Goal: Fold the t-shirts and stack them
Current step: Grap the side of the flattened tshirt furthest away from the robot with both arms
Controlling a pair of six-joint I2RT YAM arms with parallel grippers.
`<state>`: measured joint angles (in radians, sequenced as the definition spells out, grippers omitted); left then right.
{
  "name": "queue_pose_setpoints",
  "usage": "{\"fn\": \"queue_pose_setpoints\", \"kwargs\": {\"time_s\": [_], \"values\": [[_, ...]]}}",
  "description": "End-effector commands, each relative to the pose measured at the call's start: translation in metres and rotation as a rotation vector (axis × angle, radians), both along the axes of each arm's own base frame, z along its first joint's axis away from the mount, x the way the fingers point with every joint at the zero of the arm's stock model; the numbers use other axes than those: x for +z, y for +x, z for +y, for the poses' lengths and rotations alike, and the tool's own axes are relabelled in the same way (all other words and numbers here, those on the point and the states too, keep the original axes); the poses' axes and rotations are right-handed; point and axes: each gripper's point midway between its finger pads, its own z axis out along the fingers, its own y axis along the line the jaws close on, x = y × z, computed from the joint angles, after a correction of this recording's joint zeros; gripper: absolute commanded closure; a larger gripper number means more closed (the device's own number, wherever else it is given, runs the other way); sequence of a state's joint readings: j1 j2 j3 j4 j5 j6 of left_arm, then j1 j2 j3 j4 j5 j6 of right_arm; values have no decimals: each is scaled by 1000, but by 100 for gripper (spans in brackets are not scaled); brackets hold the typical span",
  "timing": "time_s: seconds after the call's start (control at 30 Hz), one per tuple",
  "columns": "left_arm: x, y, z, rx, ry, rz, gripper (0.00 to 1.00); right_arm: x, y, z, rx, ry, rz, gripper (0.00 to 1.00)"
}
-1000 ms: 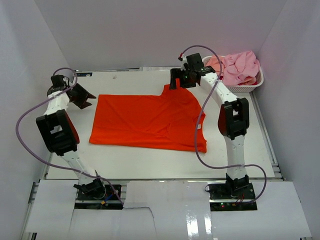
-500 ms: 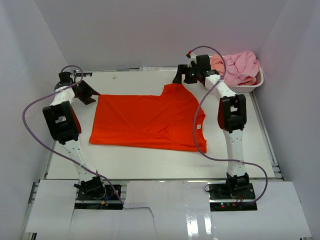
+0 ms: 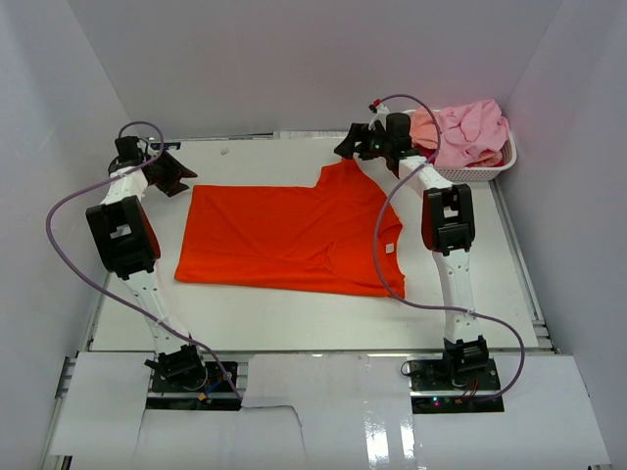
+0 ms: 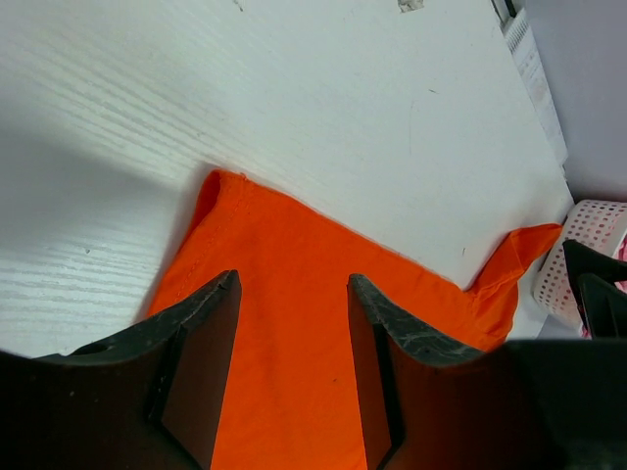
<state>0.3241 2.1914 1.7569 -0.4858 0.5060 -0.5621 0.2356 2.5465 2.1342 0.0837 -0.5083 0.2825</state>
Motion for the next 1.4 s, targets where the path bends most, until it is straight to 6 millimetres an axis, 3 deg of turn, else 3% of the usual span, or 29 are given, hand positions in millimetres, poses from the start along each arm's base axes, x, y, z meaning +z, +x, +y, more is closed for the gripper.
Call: {"fn": "queue_pose_setpoints", "kwargs": {"time_s": [0.0, 0.17, 0.2, 0.23, 0.37, 0.53, 0.9, 1.37], "values": [[29, 10, 0, -15, 17, -93, 42, 30, 22, -6, -18, 113, -121, 7], [29, 7, -2, -23, 18, -105, 42, 29, 35, -14, -50, 186, -144, 6], [29, 7, -2, -23, 18, -105, 41, 27, 37, -14, -56, 186, -138, 2], [28, 6, -2, -24, 16, -104, 41, 17, 40, -15, -63, 189, -116, 1], [29, 6, -3, -24, 16, -108, 41, 11, 43, -15, -59, 202, -96, 0], [29, 6, -2, -22, 17, -106, 41, 3, 41, -14, -49, 203, -74, 18], [27, 4, -2, -17, 21, -101, 41, -1, 40, -13, -43, 201, -52, 42], [25, 4, -1, -11, 25, -95, 41, -16, 36, -9, -24, 206, -1, 50]]}}
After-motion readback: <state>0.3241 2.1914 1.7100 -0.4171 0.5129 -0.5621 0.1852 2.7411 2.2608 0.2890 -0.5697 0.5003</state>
